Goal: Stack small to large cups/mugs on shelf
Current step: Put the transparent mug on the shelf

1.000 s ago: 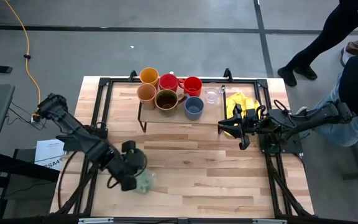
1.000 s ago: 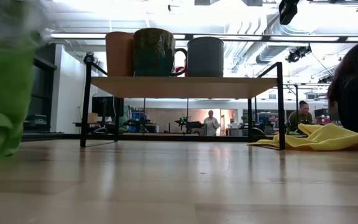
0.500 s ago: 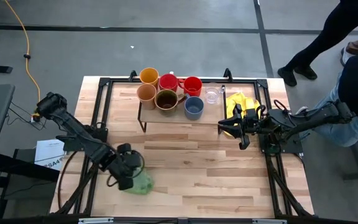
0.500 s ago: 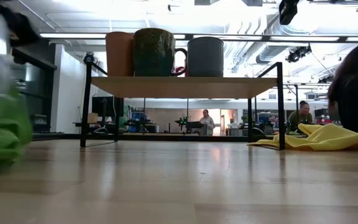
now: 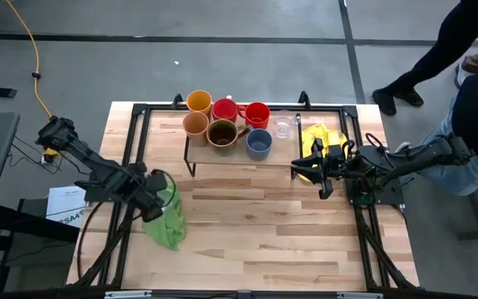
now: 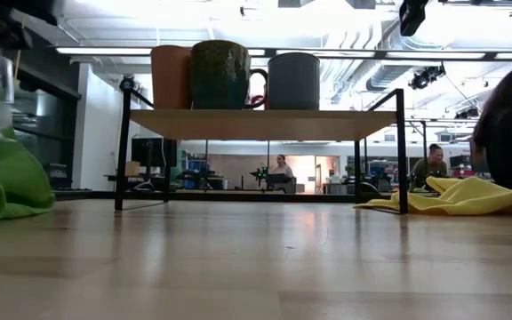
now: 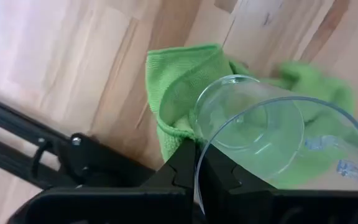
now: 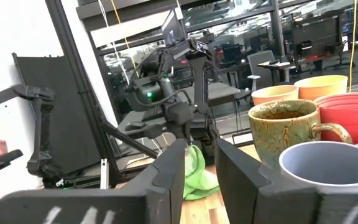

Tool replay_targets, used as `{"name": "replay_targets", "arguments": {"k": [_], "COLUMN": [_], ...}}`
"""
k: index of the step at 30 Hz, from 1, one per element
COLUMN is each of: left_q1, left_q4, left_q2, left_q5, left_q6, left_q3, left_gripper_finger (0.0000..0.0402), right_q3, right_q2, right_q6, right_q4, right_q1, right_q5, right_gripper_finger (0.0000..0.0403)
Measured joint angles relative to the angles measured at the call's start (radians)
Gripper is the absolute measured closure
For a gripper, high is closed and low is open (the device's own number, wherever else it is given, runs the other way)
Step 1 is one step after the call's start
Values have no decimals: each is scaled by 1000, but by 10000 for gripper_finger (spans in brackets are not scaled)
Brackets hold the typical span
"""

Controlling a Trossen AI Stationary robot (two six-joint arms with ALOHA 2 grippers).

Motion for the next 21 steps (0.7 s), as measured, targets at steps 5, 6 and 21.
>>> {"name": "replay_targets", "arguments": {"k": [5,6,21], "left_q1": [106,120,159], "left_q4": [222,286,634], "left_q2": [32,39,382], "left_q5": [13,15,151], "left_q6": [93,111,262], "left_q3": [0,0,0], "left_gripper_finger": [401,401,401], "right_q3": [0,0,0], "right_q2": [0,0,0], "right_q6": [0,0,0], "right_q4": [-1,-1,-9], "right_q1": [0,0,0], "right_q5": [0,1,1], "right_gripper_finger": [322,322,322]}}
